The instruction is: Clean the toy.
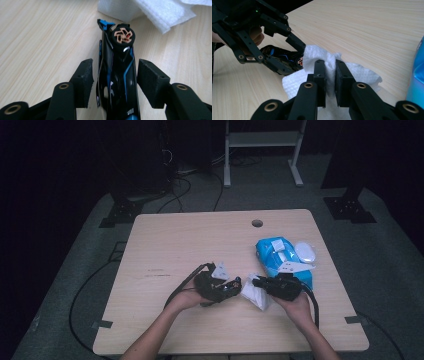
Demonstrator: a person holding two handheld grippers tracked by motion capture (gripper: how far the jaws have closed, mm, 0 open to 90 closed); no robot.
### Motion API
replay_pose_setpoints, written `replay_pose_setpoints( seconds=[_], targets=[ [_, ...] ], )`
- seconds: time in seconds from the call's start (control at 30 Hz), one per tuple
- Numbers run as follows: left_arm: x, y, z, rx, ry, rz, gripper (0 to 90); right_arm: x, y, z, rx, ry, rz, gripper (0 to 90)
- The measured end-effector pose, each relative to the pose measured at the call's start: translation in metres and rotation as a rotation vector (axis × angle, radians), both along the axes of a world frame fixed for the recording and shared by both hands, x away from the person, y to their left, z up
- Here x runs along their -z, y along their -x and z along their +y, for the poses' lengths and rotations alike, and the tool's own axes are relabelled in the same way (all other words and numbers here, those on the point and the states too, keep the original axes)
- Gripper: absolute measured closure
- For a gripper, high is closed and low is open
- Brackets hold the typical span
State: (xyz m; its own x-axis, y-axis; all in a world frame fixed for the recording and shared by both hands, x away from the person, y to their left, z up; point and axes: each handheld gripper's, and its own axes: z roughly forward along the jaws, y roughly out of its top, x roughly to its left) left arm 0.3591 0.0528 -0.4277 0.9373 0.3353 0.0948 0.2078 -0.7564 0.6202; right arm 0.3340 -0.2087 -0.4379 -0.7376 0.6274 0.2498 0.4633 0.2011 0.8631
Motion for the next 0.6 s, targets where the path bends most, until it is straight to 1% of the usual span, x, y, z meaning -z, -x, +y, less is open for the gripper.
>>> replay_pose_setpoints(
  seconds=[0.07,0.17,0.23,0.33,0.4,0.43,0.47,0.5,0.53,0.6],
  targets=[
    [0.000,-0.004,-0.006,0.013,-0.024,0.011,44.5,0.001,-0.001,-0.001,0.002,-0.003,0.001,80.3],
    [0.000,-0.009,-0.013,0.016,-0.056,0.026,43.8,0.001,-0.002,-0.002,0.004,-0.005,0.004,80.3],
    [0.001,-0.010,-0.018,0.021,-0.088,0.034,43.9,0.001,-0.002,-0.001,0.003,-0.005,0.006,80.3],
    [0.002,-0.011,-0.023,0.014,-0.137,0.040,44.0,0.002,-0.002,0.000,0.002,0.001,0.010,80.0],
    [0.004,-0.013,-0.026,0.005,-0.169,0.033,43.0,0.003,-0.003,0.000,0.000,0.001,0.011,80.0],
    [0.004,-0.014,-0.027,0.005,-0.175,0.033,43.8,0.004,-0.004,0.000,0.000,0.002,0.011,80.0],
    [0.004,-0.014,-0.027,0.008,-0.170,0.045,46.8,0.004,-0.004,0.000,0.002,0.001,0.017,79.9],
    [0.004,-0.014,-0.028,0.020,-0.167,0.049,52.6,0.004,-0.005,0.000,0.002,-0.002,0.016,79.9],
    [0.004,-0.014,-0.030,0.023,-0.177,0.047,55.6,0.005,-0.005,0.000,0.004,-0.003,0.021,79.9],
    [0.003,-0.015,-0.030,0.023,-0.171,0.056,56.7,0.007,-0.007,-0.001,0.005,-0.009,0.029,79.9]
  ],
)
